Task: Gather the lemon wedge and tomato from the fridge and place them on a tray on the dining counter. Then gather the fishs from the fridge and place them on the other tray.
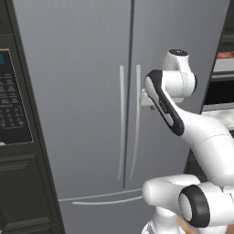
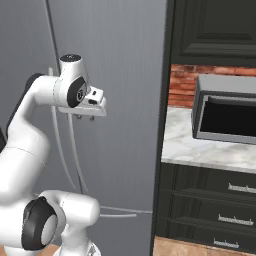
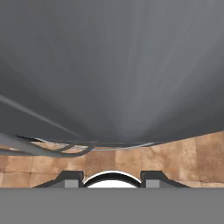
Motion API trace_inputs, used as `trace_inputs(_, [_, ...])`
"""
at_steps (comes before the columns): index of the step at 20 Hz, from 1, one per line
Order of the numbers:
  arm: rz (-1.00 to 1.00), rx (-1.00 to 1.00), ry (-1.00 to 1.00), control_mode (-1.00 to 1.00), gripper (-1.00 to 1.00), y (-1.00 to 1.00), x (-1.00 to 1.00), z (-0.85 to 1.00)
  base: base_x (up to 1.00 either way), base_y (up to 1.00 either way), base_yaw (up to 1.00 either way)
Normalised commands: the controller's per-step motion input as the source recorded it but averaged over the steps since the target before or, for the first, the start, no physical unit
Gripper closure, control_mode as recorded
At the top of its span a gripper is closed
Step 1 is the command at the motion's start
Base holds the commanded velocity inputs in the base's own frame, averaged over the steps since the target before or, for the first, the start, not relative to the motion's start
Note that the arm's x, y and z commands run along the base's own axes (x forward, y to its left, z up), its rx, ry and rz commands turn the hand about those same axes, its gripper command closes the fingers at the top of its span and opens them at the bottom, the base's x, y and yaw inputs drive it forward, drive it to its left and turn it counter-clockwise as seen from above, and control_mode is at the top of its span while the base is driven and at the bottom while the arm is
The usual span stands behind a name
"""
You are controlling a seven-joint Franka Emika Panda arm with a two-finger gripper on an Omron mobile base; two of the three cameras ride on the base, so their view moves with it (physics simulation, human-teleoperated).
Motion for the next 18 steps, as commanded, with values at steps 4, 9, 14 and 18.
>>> trace_inputs(4, [0.0, 0.0, -0.05, -1.0, -1.0, 0.0, -0.3, 0.0, 0.0, 0.0, 0.0])
trace_inputs(9, [0.0, 0.0, -0.05, -1.0, -1.0, 0.0, -0.76, 0.0, 0.0, 0.0, 0.0])
trace_inputs(14, [0.0, 0.0, -0.01, -1.0, -1.0, 0.0, -0.61, 0.0, 0.0, 0.0, 0.0])
trace_inputs(18, [0.0, 0.0, 0.01, -1.0, -1.0, 0.0, -0.19, 0.0, 0.0, 0.0, 0.0])
